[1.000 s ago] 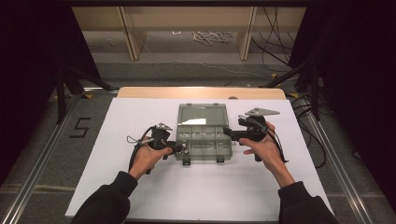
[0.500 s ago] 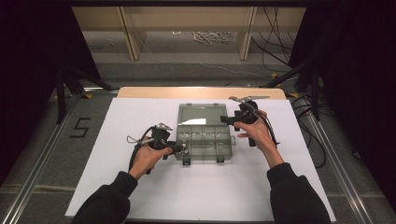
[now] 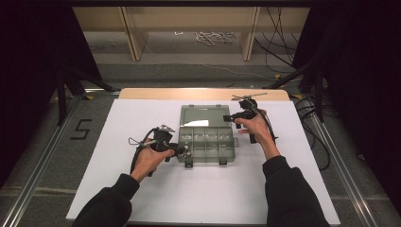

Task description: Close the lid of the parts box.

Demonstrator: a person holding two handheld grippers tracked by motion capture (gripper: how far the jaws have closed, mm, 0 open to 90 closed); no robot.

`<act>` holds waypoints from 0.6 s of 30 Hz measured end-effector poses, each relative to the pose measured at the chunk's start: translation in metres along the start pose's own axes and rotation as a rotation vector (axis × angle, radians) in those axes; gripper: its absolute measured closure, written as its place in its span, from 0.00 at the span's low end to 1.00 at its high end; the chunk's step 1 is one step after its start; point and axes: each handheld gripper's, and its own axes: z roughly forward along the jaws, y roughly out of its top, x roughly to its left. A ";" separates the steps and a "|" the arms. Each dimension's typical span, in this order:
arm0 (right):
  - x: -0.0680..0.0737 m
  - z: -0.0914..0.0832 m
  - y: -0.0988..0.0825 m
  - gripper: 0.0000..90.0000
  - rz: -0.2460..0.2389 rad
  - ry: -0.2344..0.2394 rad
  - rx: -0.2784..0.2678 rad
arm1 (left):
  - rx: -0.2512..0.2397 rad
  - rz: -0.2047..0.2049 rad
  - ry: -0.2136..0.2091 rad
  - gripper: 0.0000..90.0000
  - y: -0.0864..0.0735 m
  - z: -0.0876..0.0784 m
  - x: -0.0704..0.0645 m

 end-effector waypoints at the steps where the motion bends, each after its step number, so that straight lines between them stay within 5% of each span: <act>1: 0.000 0.002 0.000 0.32 0.004 0.003 0.003 | -0.003 -0.001 0.004 0.69 0.000 0.000 0.000; 16: -0.001 0.018 0.000 0.36 0.039 -0.002 0.077 | -0.002 0.003 0.002 0.68 0.000 0.000 0.000; 17: -0.001 0.021 -0.001 0.37 0.041 -0.009 0.040 | -0.003 0.004 0.004 0.68 0.000 0.000 0.000; 18: -0.001 0.020 -0.001 0.37 0.039 -0.012 0.076 | -0.005 0.003 0.005 0.68 0.000 0.000 0.000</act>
